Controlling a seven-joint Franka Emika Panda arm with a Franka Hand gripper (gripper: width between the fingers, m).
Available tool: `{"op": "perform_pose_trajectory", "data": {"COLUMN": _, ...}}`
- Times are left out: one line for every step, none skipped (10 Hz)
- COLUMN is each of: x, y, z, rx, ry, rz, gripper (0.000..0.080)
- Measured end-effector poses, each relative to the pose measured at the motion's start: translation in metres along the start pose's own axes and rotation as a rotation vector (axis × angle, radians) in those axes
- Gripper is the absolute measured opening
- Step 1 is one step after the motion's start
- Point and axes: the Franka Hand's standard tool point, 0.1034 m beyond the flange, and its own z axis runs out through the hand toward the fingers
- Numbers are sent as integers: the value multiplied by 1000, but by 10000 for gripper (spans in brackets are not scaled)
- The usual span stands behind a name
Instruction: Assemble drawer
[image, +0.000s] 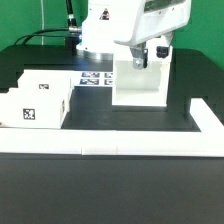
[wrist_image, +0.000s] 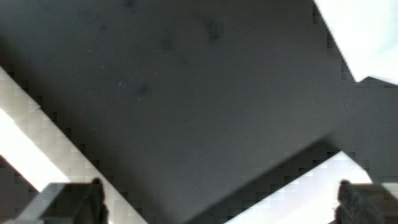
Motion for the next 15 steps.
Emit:
{"op": "perform_pose_trajectory", "data": {"x": 0, "y": 0, "z": 0, "rx": 0, "ry": 0, "rz": 0, "gripper": 649}}
{"op": "perform_pose_trajectory", "data": {"x": 0, "y": 0, "z": 0, "rx": 0, "ry": 0, "rz": 0, "gripper": 649}}
{"op": "perform_pose_trajectory", "data": {"x": 0, "y": 0, "z": 0, "rx": 0, "ry": 0, "rz": 0, "gripper": 649}}
{"op": "perform_pose_trajectory", "data": {"x": 0, "y": 0, "z": 0, "rx": 0, "ry": 0, "rz": 0, "gripper": 649}}
{"op": "perform_pose_trajectory", "data": {"x": 0, "y": 0, "z": 0, "rx": 0, "ry": 0, "rz": 0, "gripper": 649}}
{"op": "perform_pose_trajectory", "data": {"x": 0, "y": -1, "z": 0, "rx": -3, "ry": 3, "rz": 6, "gripper": 649}}
{"op": "perform_pose_trajectory", "data": {"x": -1, "y": -9, "z": -5, "rx": -36, "ry": 36, "rz": 109, "gripper": 649}}
{"op": "perform_pose_trajectory", "data": {"x": -7, "y": -28, "z": -11, "rx": -52, "ry": 52, "rz": 212, "gripper": 649}}
{"op": "perform_pose_trajectory", "data": {"x": -10, "y": -48, "z": -15, "rx": -71, "ry": 74, "rz": 306, "gripper": 649}}
{"op": "perform_pose_trajectory", "data": {"x": -14, "y": -61, "z": -17, "rx": -67, "ry": 70, "rz": 331, "gripper": 649}}
{"op": "perform_pose_trajectory", "data": {"x": -19, "y": -65, "z": -16, "rx": -63, "ry": 68, "rz": 337, "gripper": 649}}
{"op": "perform_pose_trajectory", "data": {"x": -19, "y": -64, "z": -16, "rx": -63, "ry": 68, "rz": 338, "gripper": 649}}
{"op": "perform_pose_trajectory", "data": {"x": -18, "y": -64, "z": -15, "rx": -62, "ry": 67, "rz": 337, "gripper": 649}}
{"op": "perform_pose_trajectory", "data": {"x": -19, "y": -64, "z": -15, "rx": -61, "ry": 66, "rz": 337, "gripper": 649}}
{"op": "perform_pose_trajectory", "data": {"x": -21, "y": -67, "z": -15, "rx": -59, "ry": 66, "rz": 412, "gripper": 649}}
